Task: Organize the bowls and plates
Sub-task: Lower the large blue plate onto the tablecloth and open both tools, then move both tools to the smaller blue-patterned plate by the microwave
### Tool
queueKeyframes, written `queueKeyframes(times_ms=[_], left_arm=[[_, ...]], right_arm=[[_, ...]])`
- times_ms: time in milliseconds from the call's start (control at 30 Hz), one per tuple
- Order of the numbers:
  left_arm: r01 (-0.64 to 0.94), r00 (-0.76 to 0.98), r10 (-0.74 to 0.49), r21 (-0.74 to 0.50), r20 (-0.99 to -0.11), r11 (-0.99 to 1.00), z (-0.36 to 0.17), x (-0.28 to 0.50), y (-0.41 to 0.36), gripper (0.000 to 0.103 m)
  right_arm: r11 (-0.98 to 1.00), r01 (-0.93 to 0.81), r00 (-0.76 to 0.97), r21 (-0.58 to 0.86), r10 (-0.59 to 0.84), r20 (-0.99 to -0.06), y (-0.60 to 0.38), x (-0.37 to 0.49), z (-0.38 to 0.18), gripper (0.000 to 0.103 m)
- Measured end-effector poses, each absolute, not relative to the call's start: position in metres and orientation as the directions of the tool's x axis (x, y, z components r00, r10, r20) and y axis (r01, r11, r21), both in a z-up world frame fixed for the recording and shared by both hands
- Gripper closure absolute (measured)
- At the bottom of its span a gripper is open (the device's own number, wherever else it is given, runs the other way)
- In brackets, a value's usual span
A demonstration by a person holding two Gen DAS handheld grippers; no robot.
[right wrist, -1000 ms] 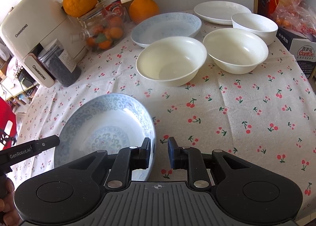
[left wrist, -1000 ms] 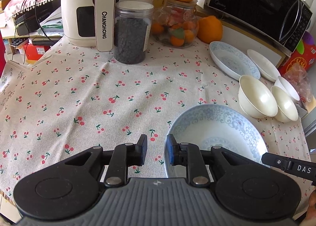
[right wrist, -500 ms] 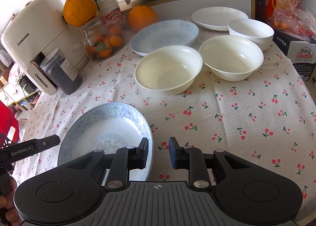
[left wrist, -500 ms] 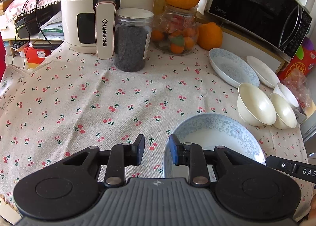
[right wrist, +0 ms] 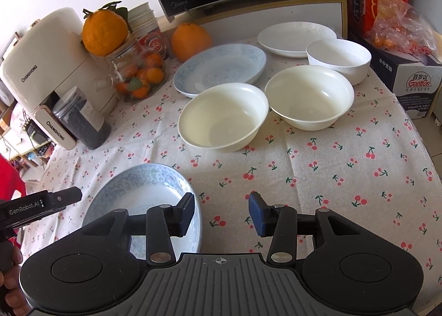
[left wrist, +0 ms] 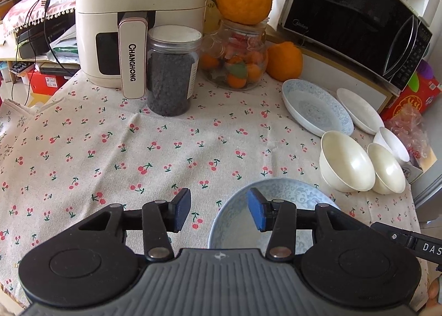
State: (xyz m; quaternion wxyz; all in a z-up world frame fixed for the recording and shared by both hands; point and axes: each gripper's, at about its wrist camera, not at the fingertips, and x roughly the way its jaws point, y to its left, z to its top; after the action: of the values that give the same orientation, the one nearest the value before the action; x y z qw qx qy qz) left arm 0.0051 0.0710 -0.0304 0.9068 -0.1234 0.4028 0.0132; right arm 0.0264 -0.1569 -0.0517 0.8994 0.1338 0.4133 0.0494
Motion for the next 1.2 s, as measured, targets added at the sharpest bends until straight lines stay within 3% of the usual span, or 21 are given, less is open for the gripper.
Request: queueKeyframes(times_ms=[367,500,600,833,1200], left_arm=[[-0.105,0.678,-0.115,-0.250,-0.726,0.963,-0.016,0.030,0.059,0.037],[-0.090,0.689,-0.138,-0.273,-0.711,0.958,-0.005,0.047,0.059,0.027],[-0.094,0.696,-0.121,-0.257,-0.708,0.962,0.002,0.060,0.055,0.025],[-0.085,0.690,-0.126,-0.253,-0.713,0.964,0.002,0.091,0.036,0.017],[-0.046,0.652,-0.194,-0.293,-0.733,0.955,0.005,0.150,0.021,0.001]], right_arm=[[0.956,0.037,0.707,0.291,0.181,-0.683,-0.184,0.039,-0.026,0.047],[0.953,0.052,0.740,0.297,0.163,-0.652,-0.200,0.049,-0.010,0.027],[0.953,0.055,0.745,0.298,0.159,-0.647,-0.210,0.063,-0.002,0.022],[0.909,0.092,0.731,0.407,0.216,-0.648,-0.234,0.097,-0.001,0.021],[0.885,0.116,0.698,0.452,0.251,-0.671,-0.247,0.154,-0.008,0.019]])
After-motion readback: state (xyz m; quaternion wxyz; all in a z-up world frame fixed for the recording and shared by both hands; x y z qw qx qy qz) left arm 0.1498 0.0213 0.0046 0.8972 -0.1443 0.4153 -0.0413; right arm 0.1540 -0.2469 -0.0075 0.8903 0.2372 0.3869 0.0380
